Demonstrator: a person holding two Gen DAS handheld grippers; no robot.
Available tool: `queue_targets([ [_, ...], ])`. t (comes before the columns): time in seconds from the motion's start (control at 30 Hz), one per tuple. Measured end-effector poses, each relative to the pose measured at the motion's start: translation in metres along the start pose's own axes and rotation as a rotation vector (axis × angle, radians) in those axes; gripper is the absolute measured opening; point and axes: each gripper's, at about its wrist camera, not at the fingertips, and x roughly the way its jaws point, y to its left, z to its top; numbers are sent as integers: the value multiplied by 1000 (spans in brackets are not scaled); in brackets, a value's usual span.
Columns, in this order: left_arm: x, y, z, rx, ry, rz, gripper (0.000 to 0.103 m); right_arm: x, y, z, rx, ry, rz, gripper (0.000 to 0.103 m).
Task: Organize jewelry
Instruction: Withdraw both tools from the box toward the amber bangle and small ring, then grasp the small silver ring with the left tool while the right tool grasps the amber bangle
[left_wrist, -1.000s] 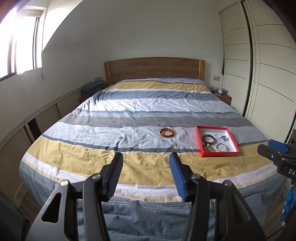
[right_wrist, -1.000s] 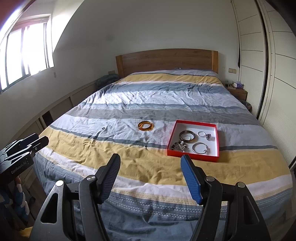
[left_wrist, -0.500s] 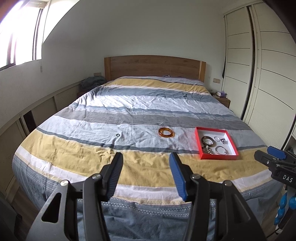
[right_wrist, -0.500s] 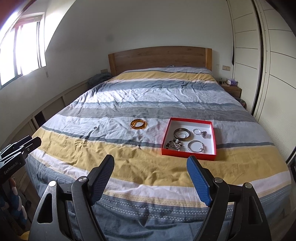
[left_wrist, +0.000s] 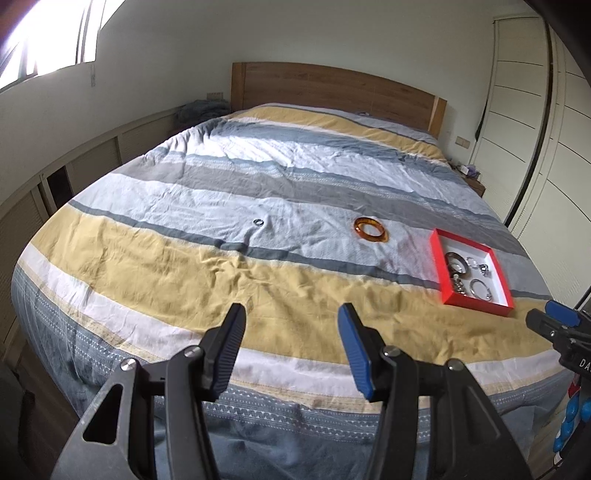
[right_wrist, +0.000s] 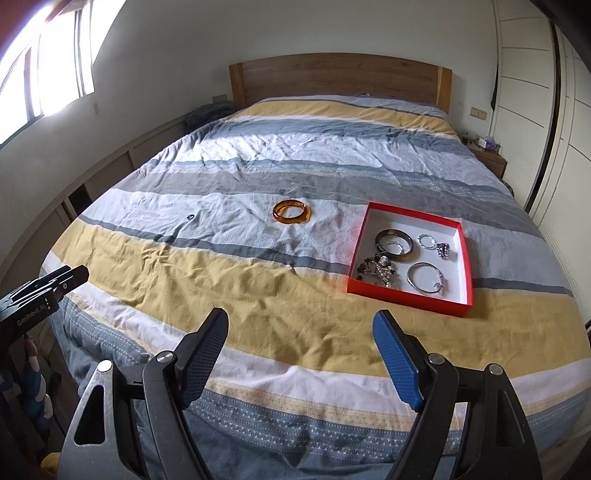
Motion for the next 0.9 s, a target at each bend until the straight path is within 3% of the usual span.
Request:
queue_targets([
  [0.43,159,68,79,-123,101,55,50,160,-2,99,-34,118,93,76],
  [0.67,251,87,112,-123,144,12,50,258,-3,143,0,167,113,71],
  [0.9,322,78,120,-63,186,7,50,329,-8,160,17,198,115,70],
])
